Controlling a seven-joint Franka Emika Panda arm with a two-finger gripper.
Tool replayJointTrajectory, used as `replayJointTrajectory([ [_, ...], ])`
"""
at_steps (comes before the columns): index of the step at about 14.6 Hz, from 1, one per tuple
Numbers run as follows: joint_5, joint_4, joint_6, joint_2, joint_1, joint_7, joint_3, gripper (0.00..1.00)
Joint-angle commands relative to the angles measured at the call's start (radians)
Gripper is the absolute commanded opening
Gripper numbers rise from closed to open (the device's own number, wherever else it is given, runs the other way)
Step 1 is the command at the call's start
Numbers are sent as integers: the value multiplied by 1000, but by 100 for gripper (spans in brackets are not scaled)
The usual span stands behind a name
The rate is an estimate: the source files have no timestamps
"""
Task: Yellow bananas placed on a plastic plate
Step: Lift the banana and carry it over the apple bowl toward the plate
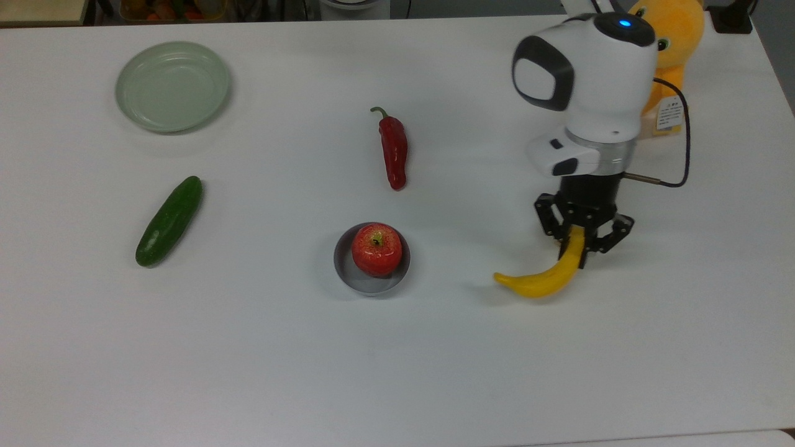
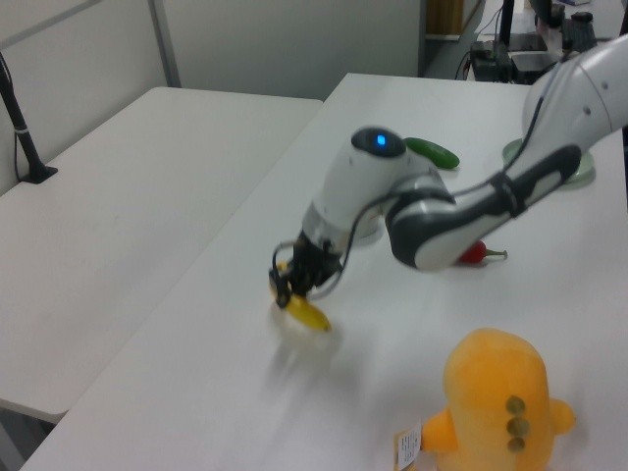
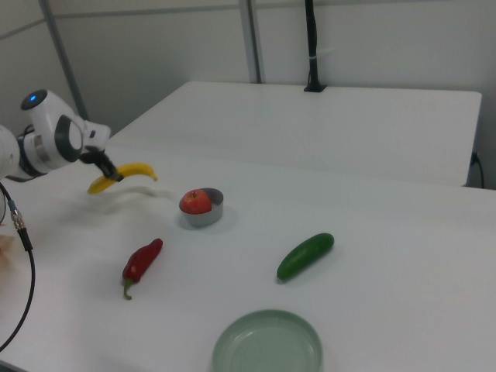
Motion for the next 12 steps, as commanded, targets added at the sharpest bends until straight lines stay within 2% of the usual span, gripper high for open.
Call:
replayJointTrajectory([
  [1, -8, -176, 1, -185, -66, -88, 13, 14],
  [2, -2, -251, 1, -256, -81, -119, 13, 14],
  [6, 3, -414, -4, -413, -152, -208, 16, 15],
  [9, 8, -523, -92, -520, -225, -344, 27, 15],
  [12, 69, -609, -218, -620, -276, -528, 27, 15],
])
